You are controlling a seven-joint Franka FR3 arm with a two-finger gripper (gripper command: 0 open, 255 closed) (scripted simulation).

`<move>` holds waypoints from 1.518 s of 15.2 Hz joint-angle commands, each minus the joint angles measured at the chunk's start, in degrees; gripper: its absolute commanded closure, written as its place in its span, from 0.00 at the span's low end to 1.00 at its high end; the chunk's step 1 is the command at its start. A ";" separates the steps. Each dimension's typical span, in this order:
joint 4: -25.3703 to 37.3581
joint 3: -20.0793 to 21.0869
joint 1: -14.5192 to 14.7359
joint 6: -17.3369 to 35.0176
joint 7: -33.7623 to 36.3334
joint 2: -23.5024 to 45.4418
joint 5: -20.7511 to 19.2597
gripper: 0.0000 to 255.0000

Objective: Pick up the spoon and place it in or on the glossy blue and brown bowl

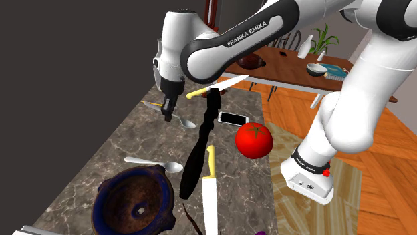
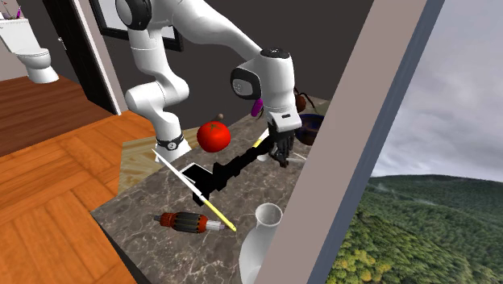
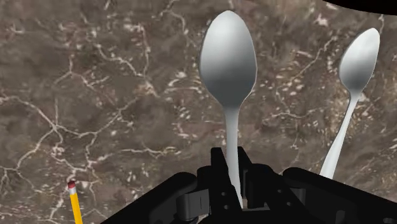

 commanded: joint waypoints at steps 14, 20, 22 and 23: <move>6.82 -0.17 -0.25 -11.34 0.02 -4.61 0.80 1.00; 8.09 1.92 1.69 -12.56 4.43 -4.87 0.22 1.00; 8.39 3.37 2.99 -12.27 7.41 -4.45 -0.33 1.00; 8.64 4.08 3.65 -12.15 8.92 -4.15 -0.65 1.00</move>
